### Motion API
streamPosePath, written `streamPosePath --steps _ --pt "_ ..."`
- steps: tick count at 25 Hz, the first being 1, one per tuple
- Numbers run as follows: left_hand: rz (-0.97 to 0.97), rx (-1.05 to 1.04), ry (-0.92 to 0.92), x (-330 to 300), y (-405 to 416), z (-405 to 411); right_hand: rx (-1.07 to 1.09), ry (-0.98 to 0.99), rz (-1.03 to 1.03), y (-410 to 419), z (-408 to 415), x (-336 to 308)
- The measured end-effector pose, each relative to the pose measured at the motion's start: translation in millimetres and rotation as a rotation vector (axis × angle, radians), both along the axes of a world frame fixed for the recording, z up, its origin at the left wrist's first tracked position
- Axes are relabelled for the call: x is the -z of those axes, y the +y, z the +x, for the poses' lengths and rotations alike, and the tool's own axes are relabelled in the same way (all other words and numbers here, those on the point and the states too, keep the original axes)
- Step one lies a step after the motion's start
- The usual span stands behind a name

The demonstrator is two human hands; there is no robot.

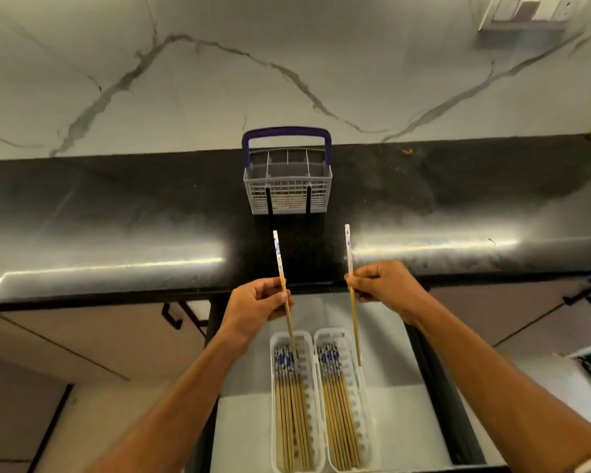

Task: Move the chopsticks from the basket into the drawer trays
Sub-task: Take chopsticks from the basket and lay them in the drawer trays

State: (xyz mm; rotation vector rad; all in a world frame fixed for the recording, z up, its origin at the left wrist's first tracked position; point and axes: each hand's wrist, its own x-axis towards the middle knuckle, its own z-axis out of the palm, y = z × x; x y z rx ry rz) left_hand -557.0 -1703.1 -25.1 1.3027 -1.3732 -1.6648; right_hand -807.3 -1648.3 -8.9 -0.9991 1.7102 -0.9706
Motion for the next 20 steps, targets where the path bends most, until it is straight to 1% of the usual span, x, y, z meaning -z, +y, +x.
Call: streamPosePath --steps 5,8,10,12,15,20 --pt "0.199 0.003 -0.137 61.3 36.6 -2.5 0.0 0.173 0.189 34.5 12.2 65.9" --pt "0.268 0.01 -0.264 103.6 52.3 -4.8 -0.026 0.357 0.337 50.6 26.7 103.1" --pt "0.268 -0.002 -0.358 127.4 59.7 -7.8 -0.065 0.502 0.411 58.9 39.5 124.1" --pt "0.251 -0.003 -0.431 143.8 66.9 -12.9 -0.067 0.595 0.456 64.4 52.5 142.9" --pt "0.235 -0.008 -0.5 164.1 76.1 -22.8 -0.05 0.69 0.532 66.8 68.9 156.9" --pt "0.192 0.068 -0.72 187.4 81.1 -35.9 -0.131 0.78 0.629 55.8 85.6 170.3"
